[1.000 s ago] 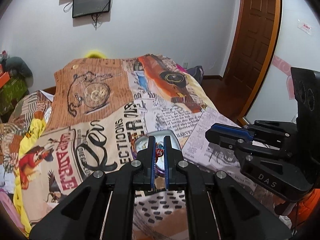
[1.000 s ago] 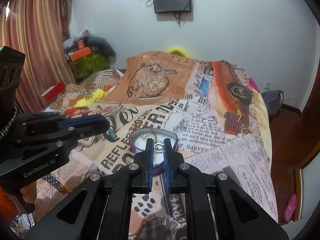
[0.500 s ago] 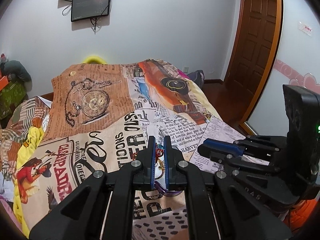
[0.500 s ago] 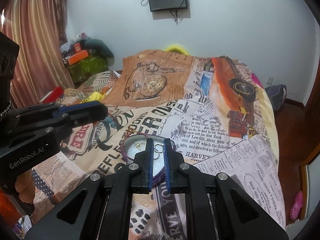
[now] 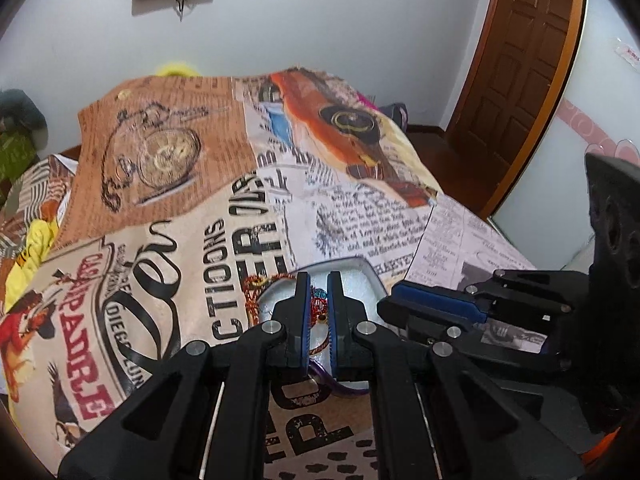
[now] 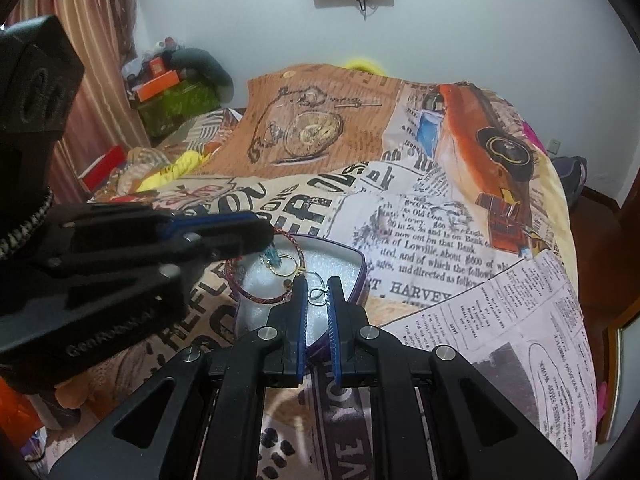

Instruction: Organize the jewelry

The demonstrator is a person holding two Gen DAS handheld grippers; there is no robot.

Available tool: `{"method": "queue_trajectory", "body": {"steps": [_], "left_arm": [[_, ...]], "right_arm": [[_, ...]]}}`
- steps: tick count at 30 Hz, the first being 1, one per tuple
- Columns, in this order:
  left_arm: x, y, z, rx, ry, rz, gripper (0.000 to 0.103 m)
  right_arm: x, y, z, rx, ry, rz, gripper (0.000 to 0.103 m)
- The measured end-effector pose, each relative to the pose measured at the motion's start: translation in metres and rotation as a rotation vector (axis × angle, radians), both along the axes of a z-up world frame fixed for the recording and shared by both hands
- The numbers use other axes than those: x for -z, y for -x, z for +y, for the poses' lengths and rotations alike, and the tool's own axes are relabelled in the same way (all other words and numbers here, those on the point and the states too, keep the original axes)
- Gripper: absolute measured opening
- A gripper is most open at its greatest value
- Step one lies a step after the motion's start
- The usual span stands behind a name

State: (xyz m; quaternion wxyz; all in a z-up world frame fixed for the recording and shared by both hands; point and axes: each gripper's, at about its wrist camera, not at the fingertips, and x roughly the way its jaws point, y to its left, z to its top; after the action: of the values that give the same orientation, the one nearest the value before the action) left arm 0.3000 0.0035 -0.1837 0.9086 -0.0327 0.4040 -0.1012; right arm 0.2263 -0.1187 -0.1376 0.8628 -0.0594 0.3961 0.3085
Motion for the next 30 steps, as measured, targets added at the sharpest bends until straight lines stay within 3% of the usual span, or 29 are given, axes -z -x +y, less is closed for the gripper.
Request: {"method": "queue_trajectory", "body": {"steps": [10, 14, 16, 20, 30], "left_arm": [[0.002, 0.003, 0.002, -0.023, -0.018, 0.014, 0.006], [-0.010, 0.010, 0.007, -0.033, -0.016, 0.005, 0.018], [-0.020, 0.016, 0.010, -0.043, -0.023, -0.019, 0.023], [-0.043, 0.026, 0.014, -0.055, -0.016, -0.056, 0.024], [-0.127, 0.090, 0.015, -0.096, -0.003, -0.232, 0.024]], "right_arm": [[0.007, -0.003, 0.005, -0.019, 0.026, 0.069, 0.009], [0.003, -0.003, 0.004, -0.012, 0.029, 0.087, 0.011], [-0.002, -0.001, 0.003, -0.007, 0.033, 0.075, 0.014], [-0.019, 0.006, 0.001, 0.002, 0.029, 0.036, 0.022], [-0.095, 0.043, -0.018, 0.054, -0.054, -0.105, 0.022]]}}
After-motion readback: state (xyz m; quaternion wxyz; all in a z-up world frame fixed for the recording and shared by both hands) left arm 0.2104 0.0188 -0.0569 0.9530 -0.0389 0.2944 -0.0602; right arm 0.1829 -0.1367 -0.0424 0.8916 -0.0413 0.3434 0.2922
